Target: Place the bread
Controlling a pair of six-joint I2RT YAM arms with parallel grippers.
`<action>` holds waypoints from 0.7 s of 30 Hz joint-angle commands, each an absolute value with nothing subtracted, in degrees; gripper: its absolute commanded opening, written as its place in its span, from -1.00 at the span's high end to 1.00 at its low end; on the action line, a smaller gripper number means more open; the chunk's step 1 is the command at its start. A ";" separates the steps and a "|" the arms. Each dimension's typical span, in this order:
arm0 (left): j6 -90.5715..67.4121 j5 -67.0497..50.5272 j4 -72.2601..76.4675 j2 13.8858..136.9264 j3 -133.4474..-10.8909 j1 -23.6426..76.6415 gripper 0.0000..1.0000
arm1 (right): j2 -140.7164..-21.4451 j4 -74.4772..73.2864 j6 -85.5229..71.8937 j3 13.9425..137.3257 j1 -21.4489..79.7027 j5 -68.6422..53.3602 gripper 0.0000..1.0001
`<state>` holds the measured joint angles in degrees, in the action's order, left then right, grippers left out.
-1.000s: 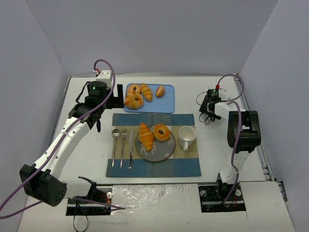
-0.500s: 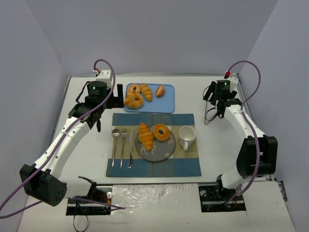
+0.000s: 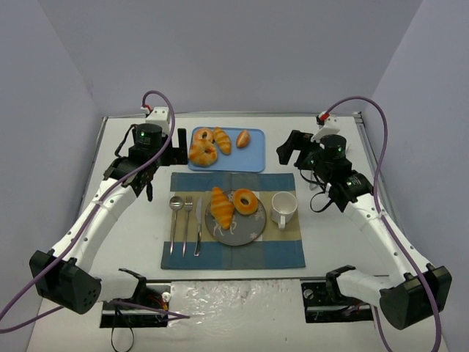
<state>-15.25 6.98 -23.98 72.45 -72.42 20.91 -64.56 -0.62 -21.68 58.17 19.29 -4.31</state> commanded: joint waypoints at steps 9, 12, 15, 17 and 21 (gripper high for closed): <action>-15.01 6.31 -21.71 70.05 -75.23 21.01 -0.94 | -57.83 6.63 -22.85 54.63 23.40 -8.05 -0.87; -14.94 6.32 -21.79 70.14 -75.23 21.01 -0.93 | -57.92 6.77 -22.84 55.34 23.47 -7.75 -0.91; -14.85 6.33 -21.75 70.14 -75.23 21.09 -0.94 | -58.41 6.77 -22.72 56.70 23.47 -6.98 -0.91; -14.85 6.33 -21.80 70.22 -75.23 21.09 -0.93 | -58.72 6.77 -22.55 57.90 23.45 -6.21 -0.92; -14.85 6.33 -21.87 70.21 -75.22 21.09 -0.93 | -59.74 6.75 -22.34 60.32 23.47 -4.92 -0.94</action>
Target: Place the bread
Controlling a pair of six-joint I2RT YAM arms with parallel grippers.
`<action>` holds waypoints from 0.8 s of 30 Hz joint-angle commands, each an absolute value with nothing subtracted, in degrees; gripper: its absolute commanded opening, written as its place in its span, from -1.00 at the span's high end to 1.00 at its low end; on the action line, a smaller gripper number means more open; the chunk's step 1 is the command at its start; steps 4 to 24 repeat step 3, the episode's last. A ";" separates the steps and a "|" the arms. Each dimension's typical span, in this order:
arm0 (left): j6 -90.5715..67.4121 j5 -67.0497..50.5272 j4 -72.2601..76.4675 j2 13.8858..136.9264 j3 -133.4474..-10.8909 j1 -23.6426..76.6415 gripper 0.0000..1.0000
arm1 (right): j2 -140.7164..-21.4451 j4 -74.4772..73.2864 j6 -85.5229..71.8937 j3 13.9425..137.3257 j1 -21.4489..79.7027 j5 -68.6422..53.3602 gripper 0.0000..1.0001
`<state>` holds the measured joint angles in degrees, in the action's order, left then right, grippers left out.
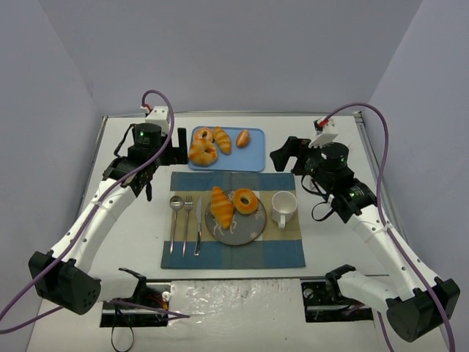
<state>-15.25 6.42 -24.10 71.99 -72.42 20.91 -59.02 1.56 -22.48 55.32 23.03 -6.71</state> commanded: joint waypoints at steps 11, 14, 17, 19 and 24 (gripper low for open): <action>-14.85 6.33 -21.80 70.21 -75.15 21.09 -0.93 | -60.03 6.68 -22.56 60.61 23.47 -4.20 -0.96; -14.85 6.33 -21.80 70.21 -75.15 21.09 -0.93 | -60.03 6.68 -22.56 60.61 23.47 -4.20 -0.96; -14.85 6.33 -21.80 70.21 -75.15 21.09 -0.93 | -60.03 6.68 -22.56 60.61 23.47 -4.20 -0.96; -14.85 6.33 -21.80 70.21 -75.15 21.09 -0.93 | -60.03 6.68 -22.56 60.61 23.47 -4.20 -0.96; -14.85 6.33 -21.80 70.21 -75.15 21.09 -0.93 | -60.03 6.68 -22.56 60.61 23.47 -4.20 -0.96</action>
